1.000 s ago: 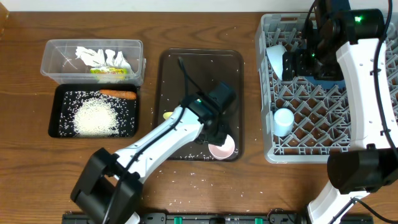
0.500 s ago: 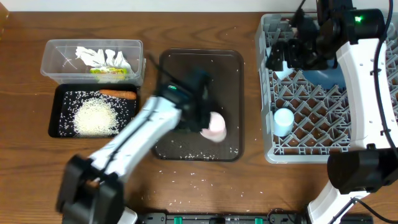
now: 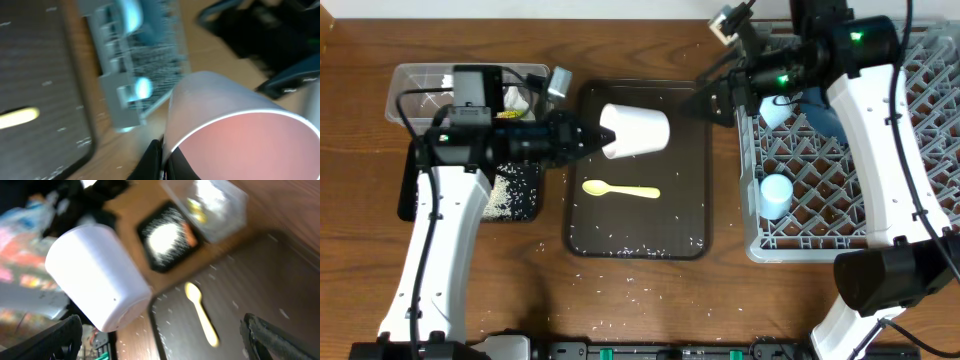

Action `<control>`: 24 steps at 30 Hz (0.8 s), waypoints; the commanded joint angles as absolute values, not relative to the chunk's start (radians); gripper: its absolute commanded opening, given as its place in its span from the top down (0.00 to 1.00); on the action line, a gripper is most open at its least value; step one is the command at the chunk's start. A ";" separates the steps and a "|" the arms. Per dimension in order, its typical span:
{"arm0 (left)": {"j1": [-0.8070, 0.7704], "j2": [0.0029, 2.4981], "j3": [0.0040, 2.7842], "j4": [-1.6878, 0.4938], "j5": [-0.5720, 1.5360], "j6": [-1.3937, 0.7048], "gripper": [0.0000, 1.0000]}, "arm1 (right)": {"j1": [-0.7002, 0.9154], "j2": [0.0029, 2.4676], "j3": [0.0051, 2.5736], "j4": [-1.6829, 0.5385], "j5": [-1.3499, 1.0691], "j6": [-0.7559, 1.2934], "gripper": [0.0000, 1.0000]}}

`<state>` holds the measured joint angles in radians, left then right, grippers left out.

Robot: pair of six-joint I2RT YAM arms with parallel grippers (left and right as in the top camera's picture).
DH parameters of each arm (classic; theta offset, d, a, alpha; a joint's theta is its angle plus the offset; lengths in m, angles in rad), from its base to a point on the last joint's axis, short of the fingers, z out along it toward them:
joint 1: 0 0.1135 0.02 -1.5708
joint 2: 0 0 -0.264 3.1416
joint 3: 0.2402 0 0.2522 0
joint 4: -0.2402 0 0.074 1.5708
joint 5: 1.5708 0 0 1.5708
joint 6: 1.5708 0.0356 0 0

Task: Sort waste into correct bins and load items into the dishwasher rack
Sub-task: 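Hand pink cup from left gripper to right gripper, then place pink cup upside down in dish rack with right gripper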

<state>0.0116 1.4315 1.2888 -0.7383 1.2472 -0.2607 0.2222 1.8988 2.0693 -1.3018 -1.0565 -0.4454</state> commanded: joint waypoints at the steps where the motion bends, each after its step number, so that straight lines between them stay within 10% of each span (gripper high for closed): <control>1: 0.053 1.428 1.307 -0.708 1.500 -0.237 0.94 | 0.258 1.893 2.078 -1.299 -1.263 -0.620 0.01; 14: 0.078 1.428 1.307 -0.691 1.572 -0.260 0.94 | 0.386 1.920 2.078 -1.179 -1.419 -0.719 0.02; 24: 0.076 1.428 1.307 -0.690 1.570 -0.260 0.94 | 0.413 1.921 2.077 -1.181 -1.416 -0.712 0.35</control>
<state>0.0776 1.4315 1.2888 -0.6937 1.5429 -0.2615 0.4038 1.9121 2.0697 -1.1732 -1.3823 -0.7082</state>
